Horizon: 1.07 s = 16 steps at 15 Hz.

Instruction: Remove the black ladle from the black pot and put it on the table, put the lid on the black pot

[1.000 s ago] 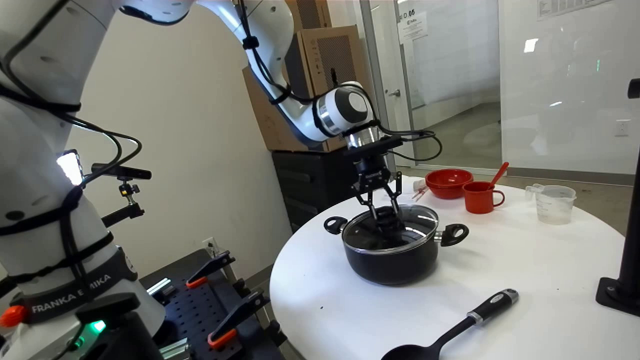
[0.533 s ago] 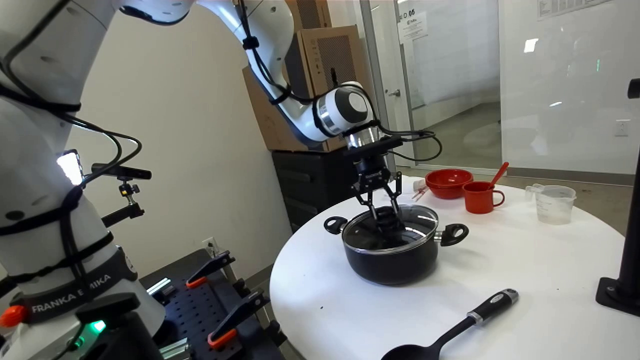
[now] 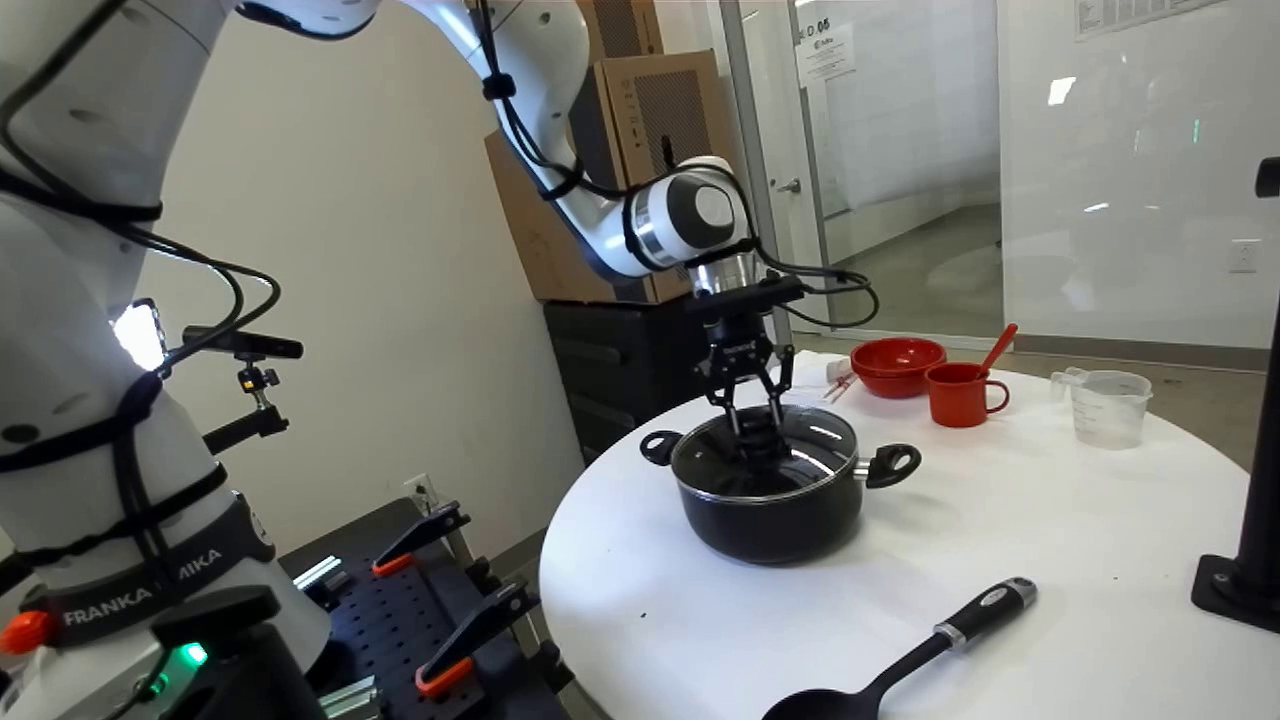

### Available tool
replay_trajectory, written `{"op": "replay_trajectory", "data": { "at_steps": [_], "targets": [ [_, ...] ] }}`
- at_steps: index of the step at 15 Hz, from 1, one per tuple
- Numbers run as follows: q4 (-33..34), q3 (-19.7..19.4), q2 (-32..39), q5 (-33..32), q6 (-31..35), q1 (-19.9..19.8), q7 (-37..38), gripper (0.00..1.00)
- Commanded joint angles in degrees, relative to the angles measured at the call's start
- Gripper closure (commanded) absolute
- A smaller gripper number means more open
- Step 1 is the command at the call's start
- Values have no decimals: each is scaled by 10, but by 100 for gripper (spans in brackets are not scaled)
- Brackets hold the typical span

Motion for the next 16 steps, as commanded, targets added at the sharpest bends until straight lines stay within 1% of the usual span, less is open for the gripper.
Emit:
{"op": "replay_trajectory", "data": {
  "at_steps": [1,5,6,7,10,11,13,15,16],
  "targets": [
    [-22,22,-19,36,22,-17,-40,74],
    [-24,18,-19,37,29,-14,-46,74],
    [-22,16,-18,35,22,-11,-46,24],
    [-19,15,-17,35,14,-10,-45,23],
    [-16,15,-19,34,-1,-4,-48,3],
    [-15,16,-20,36,-1,-4,-50,0],
    [-12,22,-28,42,8,-8,-54,0],
    [-37,44,-87,66,52,-28,-76,0],
    [-39,47,-106,68,68,-25,-83,0]
  ]
}}
